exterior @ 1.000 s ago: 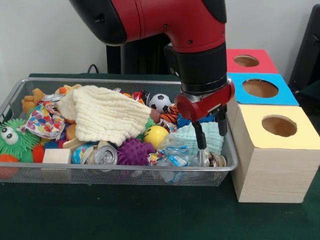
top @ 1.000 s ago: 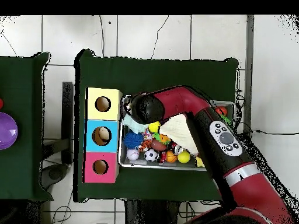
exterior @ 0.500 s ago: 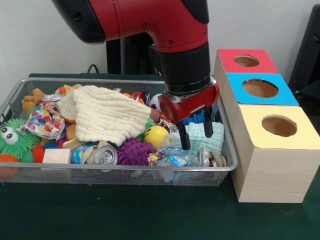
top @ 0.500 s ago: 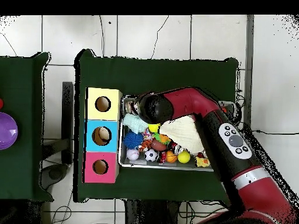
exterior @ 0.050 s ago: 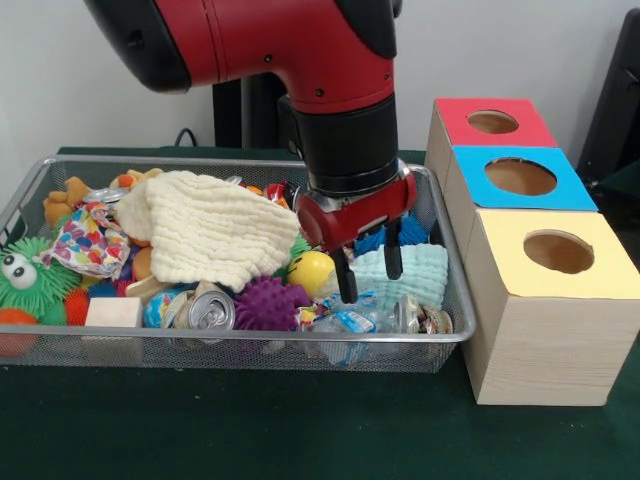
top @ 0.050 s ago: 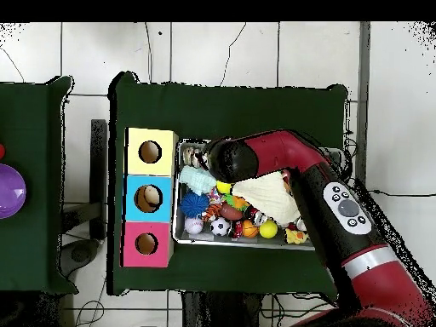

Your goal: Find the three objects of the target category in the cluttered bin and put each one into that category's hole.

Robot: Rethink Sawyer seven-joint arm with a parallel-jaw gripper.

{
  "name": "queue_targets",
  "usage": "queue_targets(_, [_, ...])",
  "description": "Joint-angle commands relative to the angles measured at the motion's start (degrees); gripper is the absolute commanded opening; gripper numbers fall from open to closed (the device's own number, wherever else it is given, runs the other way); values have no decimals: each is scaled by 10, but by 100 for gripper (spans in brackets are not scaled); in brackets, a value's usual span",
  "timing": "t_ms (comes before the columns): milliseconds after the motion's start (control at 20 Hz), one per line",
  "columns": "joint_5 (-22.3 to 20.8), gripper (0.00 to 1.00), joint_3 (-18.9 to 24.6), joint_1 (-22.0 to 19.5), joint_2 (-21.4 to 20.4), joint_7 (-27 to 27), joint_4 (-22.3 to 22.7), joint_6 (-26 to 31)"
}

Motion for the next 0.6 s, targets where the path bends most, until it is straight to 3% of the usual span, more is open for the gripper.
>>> queue_targets(50, [-48,100,-32,-8,43,-158,-25,57])
queue_targets(600, [-77,100,-46,2,62,-171,-42,77])
